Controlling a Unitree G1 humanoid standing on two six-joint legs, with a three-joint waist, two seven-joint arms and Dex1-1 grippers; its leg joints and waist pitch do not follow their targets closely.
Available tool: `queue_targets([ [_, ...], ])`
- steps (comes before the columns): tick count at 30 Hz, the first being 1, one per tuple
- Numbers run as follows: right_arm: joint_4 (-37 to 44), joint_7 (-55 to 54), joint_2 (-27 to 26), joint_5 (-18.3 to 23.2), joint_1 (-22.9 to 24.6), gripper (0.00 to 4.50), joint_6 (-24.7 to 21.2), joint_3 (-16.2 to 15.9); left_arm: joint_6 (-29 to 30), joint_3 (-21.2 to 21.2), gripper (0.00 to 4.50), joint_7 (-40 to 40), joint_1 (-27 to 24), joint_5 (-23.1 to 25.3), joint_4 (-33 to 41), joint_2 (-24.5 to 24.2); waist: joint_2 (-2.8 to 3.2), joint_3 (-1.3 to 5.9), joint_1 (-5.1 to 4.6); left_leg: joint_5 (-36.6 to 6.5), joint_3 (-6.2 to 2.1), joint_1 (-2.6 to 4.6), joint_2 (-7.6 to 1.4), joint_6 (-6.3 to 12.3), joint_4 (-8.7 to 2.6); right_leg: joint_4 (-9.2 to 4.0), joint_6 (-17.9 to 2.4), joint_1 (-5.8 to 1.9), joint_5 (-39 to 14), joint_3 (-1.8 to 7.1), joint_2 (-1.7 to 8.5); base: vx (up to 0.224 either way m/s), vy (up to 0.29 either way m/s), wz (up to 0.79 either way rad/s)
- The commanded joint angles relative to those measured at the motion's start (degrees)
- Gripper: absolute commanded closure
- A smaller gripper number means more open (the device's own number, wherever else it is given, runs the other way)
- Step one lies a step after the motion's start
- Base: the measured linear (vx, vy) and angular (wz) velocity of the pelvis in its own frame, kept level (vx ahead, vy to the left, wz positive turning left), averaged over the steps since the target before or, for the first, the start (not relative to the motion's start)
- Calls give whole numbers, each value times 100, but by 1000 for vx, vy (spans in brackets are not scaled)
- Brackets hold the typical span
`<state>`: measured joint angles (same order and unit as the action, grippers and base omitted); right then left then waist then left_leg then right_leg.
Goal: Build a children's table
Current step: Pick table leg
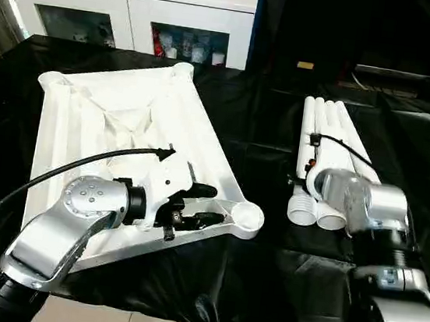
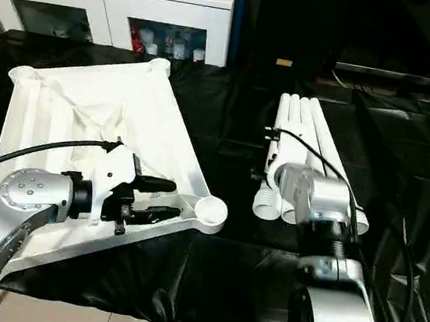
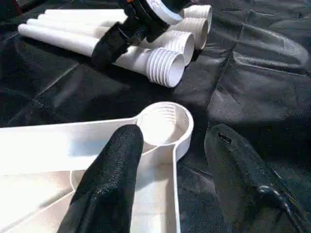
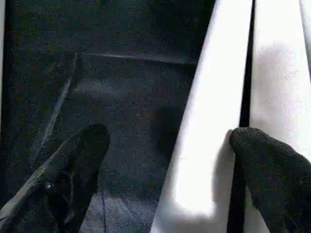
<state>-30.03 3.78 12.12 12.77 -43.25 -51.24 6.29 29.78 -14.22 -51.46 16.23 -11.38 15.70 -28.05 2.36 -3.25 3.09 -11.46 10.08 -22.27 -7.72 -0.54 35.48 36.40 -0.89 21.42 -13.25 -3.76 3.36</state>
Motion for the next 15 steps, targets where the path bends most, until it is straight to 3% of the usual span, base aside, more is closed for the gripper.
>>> queue_targets([
  [1,-184,6,-12,-5,-139,0,-93,35,-15,-45,211,43,35,54,36,-27,-60,381,3,-293,-185,129,-526,-12,-420,-351,-1432,-225,-54,363,588,0,0,0],
  [5,-745,130,53,-154,-420,0,-337,-164,8,-67,211,27,35,44,47,-52,-65,370,-4,-376,-182,123,-520,-45,-420,-362,-1463,-222,-191,362,586,0,0,0],
  [13,-1700,110,67,-193,-864,0,-139,-17,63,-134,211,-39,104,-18,53,-81,-79,375,-3,-431,-174,125,-524,-73,-409,-354,-1497,-214,-244,364,590,0,0,0],
  [15,-1886,91,80,-204,-943,37,-51,11,87,-137,209,-42,132,-42,60,-63,-81,383,5,-402,-172,124,-527,-68,-405,-345,-1499,-218,-212,364,595,0,0,0],
])
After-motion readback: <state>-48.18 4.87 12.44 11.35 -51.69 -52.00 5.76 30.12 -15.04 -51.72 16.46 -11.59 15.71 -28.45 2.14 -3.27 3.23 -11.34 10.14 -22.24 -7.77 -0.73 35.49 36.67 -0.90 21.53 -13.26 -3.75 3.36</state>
